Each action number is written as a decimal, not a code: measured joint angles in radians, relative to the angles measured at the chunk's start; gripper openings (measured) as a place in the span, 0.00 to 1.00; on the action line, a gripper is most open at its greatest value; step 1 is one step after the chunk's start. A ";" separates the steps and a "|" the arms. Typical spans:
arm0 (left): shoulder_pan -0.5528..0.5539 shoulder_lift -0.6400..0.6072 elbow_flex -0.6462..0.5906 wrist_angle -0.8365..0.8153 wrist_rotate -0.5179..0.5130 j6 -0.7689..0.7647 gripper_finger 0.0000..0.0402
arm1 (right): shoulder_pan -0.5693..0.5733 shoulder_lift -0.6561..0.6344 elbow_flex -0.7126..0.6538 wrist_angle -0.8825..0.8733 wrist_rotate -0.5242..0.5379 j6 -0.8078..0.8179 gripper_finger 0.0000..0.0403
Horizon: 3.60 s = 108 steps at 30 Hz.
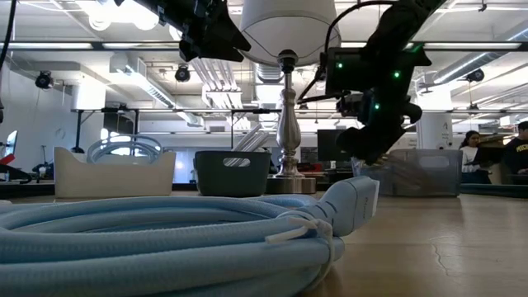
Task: Pick & Place USB Port
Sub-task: Put the top brown charger cable into the black bin, then put the right brown charger cable into the black bin
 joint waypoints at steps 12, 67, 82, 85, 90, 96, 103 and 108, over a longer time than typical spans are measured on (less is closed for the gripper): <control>0.000 0.001 0.000 -0.001 0.002 0.000 0.51 | 0.045 -0.019 0.152 -0.166 -0.103 -0.035 0.37; -0.006 0.003 -0.060 0.111 0.066 -0.022 0.51 | 0.944 -0.136 -0.181 0.154 -0.895 1.094 0.32; -0.006 0.003 -0.060 0.121 0.088 -0.021 0.51 | 0.943 -0.140 -0.171 0.152 -0.891 1.023 0.32; -0.008 0.003 -0.060 0.120 0.106 -0.024 0.51 | 0.943 -0.156 -0.161 0.143 -0.889 1.026 0.32; -0.013 0.002 -0.060 0.120 0.120 -0.028 0.51 | 0.948 -0.136 -0.166 0.121 -0.891 1.028 0.32; -0.014 0.002 -0.060 0.121 0.120 -0.029 0.51 | 0.948 -0.079 -0.166 0.119 -0.899 1.022 0.32; -0.015 0.002 -0.060 0.110 0.137 -0.030 0.51 | 0.947 -0.043 -0.163 0.119 -0.906 1.018 0.32; -0.015 0.002 -0.060 0.104 0.138 -0.019 0.51 | 0.948 -0.043 -0.164 0.117 -0.901 1.012 0.25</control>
